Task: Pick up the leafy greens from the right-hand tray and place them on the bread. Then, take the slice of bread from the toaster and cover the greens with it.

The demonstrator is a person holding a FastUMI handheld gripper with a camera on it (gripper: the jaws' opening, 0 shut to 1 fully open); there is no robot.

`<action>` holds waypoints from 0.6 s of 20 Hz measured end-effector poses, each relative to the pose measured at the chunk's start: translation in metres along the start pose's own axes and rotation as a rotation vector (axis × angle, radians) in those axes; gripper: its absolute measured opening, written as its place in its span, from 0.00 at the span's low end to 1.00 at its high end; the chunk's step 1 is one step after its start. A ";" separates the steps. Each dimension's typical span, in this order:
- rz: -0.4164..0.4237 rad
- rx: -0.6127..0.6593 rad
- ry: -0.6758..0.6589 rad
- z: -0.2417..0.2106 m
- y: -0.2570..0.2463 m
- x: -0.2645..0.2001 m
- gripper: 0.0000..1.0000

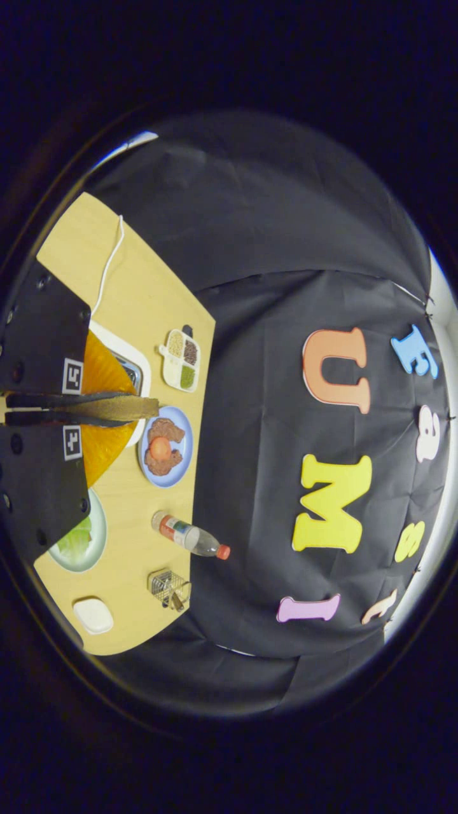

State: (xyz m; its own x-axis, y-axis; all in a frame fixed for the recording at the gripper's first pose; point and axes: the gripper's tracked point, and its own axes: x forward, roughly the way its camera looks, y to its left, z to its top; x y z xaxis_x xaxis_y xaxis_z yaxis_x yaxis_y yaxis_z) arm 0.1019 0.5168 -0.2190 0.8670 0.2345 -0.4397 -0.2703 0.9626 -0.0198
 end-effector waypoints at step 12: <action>0.015 0.106 -0.174 0.081 -0.105 -0.082 0.03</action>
State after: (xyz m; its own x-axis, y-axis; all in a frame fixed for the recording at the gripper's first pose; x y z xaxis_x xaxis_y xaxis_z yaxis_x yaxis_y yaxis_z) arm 0.0932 0.4072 -0.1083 0.9249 0.2600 -0.2775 -0.2462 0.9656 0.0842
